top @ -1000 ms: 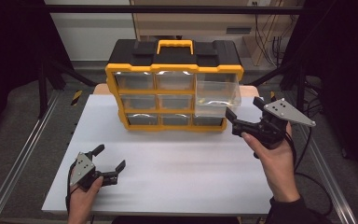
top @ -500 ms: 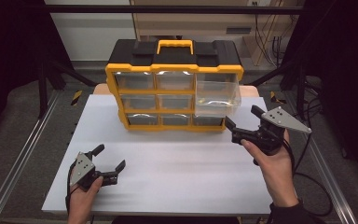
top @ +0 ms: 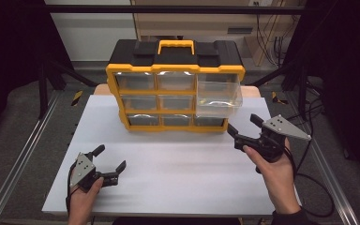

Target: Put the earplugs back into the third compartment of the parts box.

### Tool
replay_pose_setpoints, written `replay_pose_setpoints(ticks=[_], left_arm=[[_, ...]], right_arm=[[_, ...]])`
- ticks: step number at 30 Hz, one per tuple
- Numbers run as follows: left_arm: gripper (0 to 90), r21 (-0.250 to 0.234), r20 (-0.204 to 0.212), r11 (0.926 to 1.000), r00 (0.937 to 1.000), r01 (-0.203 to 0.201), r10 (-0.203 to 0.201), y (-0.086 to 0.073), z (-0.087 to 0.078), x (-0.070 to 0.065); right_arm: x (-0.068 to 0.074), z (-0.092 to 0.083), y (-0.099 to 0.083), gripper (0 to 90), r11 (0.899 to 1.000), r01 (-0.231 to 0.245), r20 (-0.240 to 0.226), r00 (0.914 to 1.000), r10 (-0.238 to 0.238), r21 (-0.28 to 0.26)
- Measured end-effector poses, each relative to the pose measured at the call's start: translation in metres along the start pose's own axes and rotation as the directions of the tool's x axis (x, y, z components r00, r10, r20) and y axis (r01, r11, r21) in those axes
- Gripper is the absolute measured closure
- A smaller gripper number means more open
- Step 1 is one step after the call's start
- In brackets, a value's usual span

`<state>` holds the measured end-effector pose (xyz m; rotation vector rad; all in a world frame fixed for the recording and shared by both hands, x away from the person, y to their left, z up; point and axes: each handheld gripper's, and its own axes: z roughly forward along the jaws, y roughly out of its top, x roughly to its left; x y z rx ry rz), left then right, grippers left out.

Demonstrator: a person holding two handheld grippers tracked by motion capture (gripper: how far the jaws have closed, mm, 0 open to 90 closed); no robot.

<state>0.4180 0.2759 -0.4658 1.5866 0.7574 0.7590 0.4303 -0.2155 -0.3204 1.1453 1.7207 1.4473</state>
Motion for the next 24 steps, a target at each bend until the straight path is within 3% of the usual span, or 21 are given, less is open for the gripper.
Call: replay_pose_setpoints(ticks=[7,13,19,24], left_arm=[[1.0,0.003,0.001,1.0000,1.0000,-0.001,0.001,0.000,0.000,0.000],[1.0,0.005,0.003,1.0000,1.0000,-0.005,0.005,0.000,0.001,0.000],[1.0,0.004,0.002,1.0000,1.0000,-0.002,0.002,0.000,0.000,0.000],[1.0,0.003,0.005,1.0000,1.0000,-0.004,0.004,0.000,0.000,0.000]], right_arm=[[0.003,-0.001,-0.006,26.5,1.000,0.008,-0.007,0.9999,-0.008,0.013],[0.003,-0.001,-0.012,42.5,1.000,0.014,-0.019,0.9997,-0.014,0.023],[0.005,0.004,-0.019,67.4,0.999,0.020,-0.038,0.9991,-0.019,0.028],[0.012,0.010,-0.023,84.4,0.999,0.031,-0.088,0.9957,-0.029,0.028]])
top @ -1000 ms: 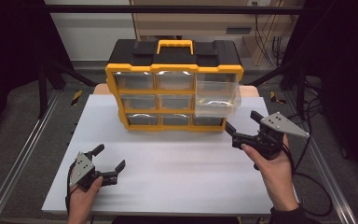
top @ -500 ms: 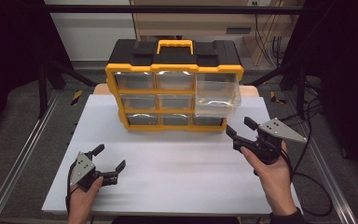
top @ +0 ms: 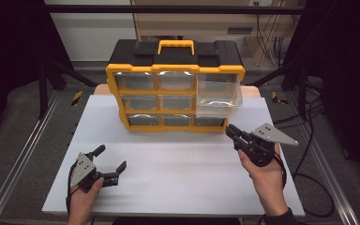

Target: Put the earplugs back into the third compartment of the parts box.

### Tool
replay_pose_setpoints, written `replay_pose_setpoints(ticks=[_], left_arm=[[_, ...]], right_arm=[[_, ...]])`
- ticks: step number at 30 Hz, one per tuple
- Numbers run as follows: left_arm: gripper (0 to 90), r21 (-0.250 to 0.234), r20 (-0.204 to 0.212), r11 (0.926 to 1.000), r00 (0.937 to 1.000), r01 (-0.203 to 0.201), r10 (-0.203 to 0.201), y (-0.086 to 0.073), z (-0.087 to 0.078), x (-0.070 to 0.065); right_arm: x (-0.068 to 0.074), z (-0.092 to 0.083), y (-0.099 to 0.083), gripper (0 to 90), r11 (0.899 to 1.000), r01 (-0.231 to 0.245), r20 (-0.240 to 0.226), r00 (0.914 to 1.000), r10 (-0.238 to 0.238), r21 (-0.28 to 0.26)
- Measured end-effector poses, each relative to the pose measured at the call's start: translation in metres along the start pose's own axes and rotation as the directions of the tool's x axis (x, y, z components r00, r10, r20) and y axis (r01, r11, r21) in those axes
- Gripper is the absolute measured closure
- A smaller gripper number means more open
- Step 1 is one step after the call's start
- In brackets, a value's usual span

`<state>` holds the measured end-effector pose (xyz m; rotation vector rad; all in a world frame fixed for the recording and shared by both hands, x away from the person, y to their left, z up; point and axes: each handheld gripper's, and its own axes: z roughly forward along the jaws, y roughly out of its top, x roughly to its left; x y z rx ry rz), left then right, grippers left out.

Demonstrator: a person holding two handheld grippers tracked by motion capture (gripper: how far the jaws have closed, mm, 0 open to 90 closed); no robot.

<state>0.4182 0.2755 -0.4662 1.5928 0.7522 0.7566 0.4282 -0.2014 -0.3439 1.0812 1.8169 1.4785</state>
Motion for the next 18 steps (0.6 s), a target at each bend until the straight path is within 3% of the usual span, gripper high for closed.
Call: replay_pose_setpoints(ticks=[3,18], left_arm=[[1.0,0.000,-0.001,1.0000,1.0000,-0.001,0.001,0.0000,0.0000,0.0002],[1.0,0.004,-0.001,1.0000,1.0000,-0.008,0.008,0.0001,0.0007,-0.0011]], right_arm=[[0.0028,0.0030,-0.0004,89.8,1.000,0.006,-0.021,0.9998,-0.006,0.000],[0.0053,0.0054,0.0021,90.0,0.999,0.002,-0.036,0.9993,-0.003,-0.033]])
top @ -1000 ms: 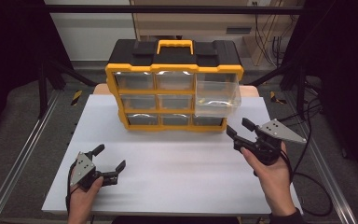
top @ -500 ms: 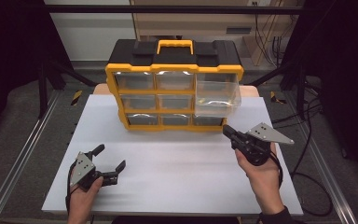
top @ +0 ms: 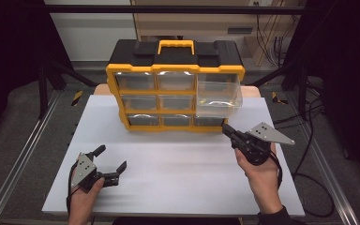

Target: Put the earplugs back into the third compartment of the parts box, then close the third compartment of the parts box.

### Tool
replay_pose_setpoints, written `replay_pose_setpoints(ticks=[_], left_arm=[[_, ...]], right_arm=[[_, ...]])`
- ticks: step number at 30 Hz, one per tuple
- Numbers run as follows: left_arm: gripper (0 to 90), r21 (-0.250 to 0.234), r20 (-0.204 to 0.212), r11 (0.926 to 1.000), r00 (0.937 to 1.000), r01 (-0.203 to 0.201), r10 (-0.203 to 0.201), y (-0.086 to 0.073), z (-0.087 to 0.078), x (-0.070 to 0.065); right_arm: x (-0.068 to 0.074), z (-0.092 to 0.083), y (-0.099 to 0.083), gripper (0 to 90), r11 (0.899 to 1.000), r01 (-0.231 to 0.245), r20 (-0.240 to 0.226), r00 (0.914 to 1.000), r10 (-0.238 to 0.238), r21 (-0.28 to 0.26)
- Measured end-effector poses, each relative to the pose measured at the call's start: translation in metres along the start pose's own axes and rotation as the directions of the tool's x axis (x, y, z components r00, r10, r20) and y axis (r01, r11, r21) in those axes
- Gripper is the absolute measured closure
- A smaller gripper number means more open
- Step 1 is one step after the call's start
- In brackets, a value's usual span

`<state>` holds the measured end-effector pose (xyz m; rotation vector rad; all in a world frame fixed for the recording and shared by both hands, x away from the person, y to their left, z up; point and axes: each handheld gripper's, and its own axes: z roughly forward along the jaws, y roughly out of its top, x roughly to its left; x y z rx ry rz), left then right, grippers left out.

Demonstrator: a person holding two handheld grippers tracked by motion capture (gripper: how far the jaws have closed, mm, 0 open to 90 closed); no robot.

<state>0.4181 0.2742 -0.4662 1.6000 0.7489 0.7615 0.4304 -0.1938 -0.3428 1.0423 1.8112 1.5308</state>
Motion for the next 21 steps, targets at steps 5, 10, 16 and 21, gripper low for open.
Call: replay_pose_setpoints(ticks=[5,10,16,21], left_arm=[[1.0,0.000,0.000,1.0000,1.0000,0.000,0.000,0.000,0.000,0.000],[1.0,0.000,0.004,1.0000,1.0000,0.003,-0.003,0.000,0.000,0.000],[1.0,0.002,0.003,1.0000,1.0000,0.003,-0.003,0.000,0.000,0.000],[1.0,-0.005,-0.001,0.9999,0.9999,0.014,-0.014,0.000,-0.001,0.001]], right_arm=[[0.000,0.001,0.002,90.0,1.000,0.000,0.001,1.0000,0.000,-0.006],[0.002,0.003,0.006,90.0,1.000,-0.003,0.000,1.0000,0.003,-0.015],[0.005,0.008,0.013,90.0,1.000,0.013,-0.003,0.9999,-0.013,-0.019],[0.007,0.012,0.016,90.0,1.000,0.022,-0.006,0.9997,-0.022,-0.016]])
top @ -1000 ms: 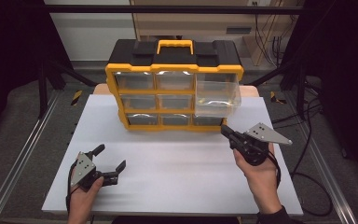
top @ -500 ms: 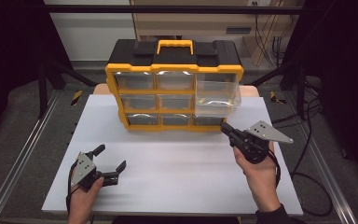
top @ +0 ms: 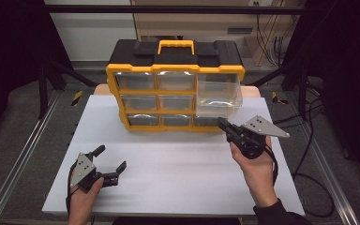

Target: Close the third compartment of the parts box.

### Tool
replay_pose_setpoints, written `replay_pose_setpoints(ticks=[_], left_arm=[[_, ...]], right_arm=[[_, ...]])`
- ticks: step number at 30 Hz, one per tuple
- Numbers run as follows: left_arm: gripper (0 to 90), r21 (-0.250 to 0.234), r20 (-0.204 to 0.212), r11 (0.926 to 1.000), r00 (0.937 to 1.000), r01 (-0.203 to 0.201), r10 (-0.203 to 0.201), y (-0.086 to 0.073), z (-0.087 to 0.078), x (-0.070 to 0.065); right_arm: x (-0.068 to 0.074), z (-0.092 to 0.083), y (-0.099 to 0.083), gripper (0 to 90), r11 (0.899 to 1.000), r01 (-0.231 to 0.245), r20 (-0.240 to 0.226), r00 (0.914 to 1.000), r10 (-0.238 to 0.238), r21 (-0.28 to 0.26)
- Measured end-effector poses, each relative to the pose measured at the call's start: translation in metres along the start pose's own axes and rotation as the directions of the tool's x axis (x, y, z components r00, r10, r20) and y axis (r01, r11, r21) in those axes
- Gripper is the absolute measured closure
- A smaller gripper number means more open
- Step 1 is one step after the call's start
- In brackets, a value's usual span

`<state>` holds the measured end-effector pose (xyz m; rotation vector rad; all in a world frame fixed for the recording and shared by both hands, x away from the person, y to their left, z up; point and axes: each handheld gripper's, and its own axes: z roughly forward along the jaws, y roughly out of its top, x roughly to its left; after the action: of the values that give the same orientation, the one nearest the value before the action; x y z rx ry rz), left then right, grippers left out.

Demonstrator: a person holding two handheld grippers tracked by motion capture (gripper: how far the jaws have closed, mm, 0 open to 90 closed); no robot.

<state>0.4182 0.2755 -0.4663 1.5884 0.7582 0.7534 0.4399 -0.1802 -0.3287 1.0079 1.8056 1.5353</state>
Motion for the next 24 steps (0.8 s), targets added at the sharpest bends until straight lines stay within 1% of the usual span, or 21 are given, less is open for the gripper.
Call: replay_pose_setpoints(ticks=[7,9,18,20,24], left_arm=[[1.0,0.004,0.006,1.0000,1.0000,-0.002,0.002,0.000,0.001,-0.001],[1.0,0.001,0.005,1.0000,1.0000,0.004,-0.004,0.000,0.001,0.000],[0.9,-0.016,0.017,0.9998,0.9998,0.013,-0.013,0.000,-0.001,0.000],[0.9,-0.022,0.016,0.9996,0.9997,0.017,-0.016,0.000,-0.001,0.001],[1.0,-0.015,0.013,0.9997,0.9998,0.018,-0.018,0.000,0.000,0.001]], right_arm=[[0.001,0.003,0.001,90.0,1.000,-0.002,0.000,1.0000,0.002,0.001],[0.000,0.004,0.002,90.0,1.000,-0.006,0.007,1.0000,0.006,0.000],[0.001,0.013,0.003,90.0,1.000,-0.002,0.017,0.9999,0.002,-0.005],[0.001,0.014,0.004,90.0,1.000,-0.007,0.017,0.9998,0.007,-0.005],[0.001,0.016,0.006,90.0,1.000,0.007,0.034,0.9994,-0.007,-0.004]])
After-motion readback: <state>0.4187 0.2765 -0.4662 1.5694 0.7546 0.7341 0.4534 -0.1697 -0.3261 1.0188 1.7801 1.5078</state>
